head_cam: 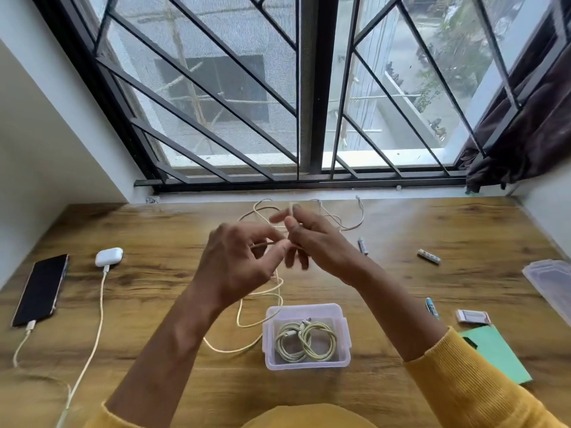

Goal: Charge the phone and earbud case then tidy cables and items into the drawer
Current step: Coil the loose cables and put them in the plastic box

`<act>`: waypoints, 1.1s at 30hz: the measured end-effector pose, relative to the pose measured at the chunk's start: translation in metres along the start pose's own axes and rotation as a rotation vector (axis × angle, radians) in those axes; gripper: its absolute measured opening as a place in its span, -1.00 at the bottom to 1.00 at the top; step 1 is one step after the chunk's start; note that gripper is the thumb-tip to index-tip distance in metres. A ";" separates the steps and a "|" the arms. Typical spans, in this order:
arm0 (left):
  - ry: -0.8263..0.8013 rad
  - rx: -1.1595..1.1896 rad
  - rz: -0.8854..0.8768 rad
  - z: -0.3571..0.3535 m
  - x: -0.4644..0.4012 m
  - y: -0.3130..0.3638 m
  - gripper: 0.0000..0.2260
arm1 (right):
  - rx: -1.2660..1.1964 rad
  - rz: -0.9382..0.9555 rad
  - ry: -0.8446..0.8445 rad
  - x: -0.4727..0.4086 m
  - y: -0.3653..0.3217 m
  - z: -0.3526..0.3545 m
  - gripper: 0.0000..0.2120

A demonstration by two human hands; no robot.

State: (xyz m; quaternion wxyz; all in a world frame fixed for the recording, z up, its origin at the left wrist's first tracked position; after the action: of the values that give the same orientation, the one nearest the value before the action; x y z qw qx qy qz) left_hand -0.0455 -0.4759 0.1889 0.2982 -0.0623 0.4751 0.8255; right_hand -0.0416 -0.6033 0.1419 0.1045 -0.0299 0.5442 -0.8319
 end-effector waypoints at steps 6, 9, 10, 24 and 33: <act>0.039 0.039 0.000 0.027 -0.027 -0.005 -0.88 | -0.136 -0.069 -0.348 0.016 -0.006 -0.031 -0.31; 0.053 0.135 0.015 0.030 -0.037 -0.010 -0.85 | -0.298 -0.032 -0.518 0.022 -0.021 -0.039 -0.41; 0.074 0.176 0.023 0.030 -0.039 -0.013 -0.80 | -0.354 -0.005 -0.561 0.024 -0.028 -0.039 -0.47; 0.319 0.378 0.215 -0.036 -0.018 -0.058 -0.68 | -0.762 0.279 -0.150 -0.020 -0.076 0.021 -0.65; 0.113 0.199 0.093 -0.032 -0.028 -0.012 -0.77 | -0.311 0.152 0.195 -0.033 -0.041 0.043 -0.68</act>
State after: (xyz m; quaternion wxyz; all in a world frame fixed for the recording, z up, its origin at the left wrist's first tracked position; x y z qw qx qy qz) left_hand -0.0222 -0.5099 0.1731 0.2371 -0.0568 0.5732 0.7823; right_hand -0.0083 -0.6191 0.1989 0.1080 0.0760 0.6742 -0.7266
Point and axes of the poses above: each hand's wrist, its own x-axis away from the middle knuckle, its own z-axis out of the back of the hand, y = z × x, the point moved 10 cm from there along -x, towards the middle knuckle, and after that the axes turned 14 degrees about x, right-handed, at the moved point
